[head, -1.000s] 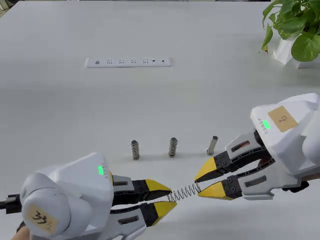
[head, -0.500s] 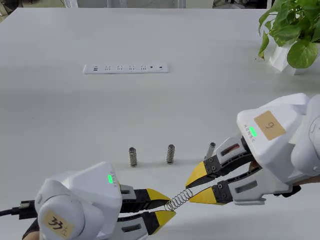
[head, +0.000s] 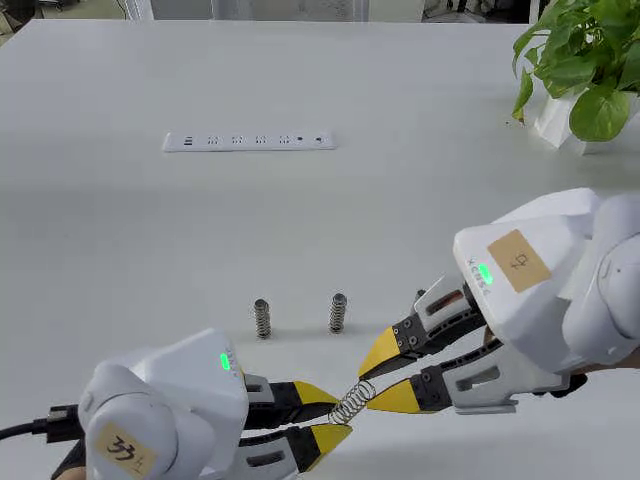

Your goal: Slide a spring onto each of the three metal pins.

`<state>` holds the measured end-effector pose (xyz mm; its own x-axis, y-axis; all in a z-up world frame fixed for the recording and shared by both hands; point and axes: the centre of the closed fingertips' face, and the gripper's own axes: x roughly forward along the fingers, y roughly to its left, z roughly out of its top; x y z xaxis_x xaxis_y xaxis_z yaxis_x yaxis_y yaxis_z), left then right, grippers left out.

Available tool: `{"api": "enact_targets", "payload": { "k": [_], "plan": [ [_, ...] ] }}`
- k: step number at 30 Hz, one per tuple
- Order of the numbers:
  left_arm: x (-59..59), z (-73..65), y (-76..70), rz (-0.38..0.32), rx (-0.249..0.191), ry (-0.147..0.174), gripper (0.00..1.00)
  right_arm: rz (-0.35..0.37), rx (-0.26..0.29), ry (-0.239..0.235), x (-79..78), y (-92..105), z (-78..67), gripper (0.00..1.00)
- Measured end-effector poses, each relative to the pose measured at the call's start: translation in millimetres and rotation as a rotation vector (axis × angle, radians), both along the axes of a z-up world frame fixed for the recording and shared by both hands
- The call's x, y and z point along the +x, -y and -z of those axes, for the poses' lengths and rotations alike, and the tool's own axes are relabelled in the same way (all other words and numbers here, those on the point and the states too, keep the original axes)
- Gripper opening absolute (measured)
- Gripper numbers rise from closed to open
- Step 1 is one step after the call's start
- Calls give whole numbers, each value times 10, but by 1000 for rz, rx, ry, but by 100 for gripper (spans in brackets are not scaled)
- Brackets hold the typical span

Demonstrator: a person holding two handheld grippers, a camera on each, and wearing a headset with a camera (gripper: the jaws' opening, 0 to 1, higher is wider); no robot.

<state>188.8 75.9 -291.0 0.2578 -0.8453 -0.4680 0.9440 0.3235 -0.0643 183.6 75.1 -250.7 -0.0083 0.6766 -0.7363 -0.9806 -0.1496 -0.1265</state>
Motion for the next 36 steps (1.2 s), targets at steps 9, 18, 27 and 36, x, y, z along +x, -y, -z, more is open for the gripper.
{"api": "enact_targets", "payload": {
  "k": [9,18,27,36],
  "plan": [
    [-3,17,9,-13,-23,7,6,29,-12,-3,29,-7,-17,19],
    [-17,60,58,-26,-27,1,6,17,-100,-12,55,30,89,28],
    [10,18,145,-33,-50,10,6,-15,-155,-52,28,35,189,24],
    [44,-22,194,-32,-59,22,6,-30,-190,-85,-3,50,249,9]
  ]
}}
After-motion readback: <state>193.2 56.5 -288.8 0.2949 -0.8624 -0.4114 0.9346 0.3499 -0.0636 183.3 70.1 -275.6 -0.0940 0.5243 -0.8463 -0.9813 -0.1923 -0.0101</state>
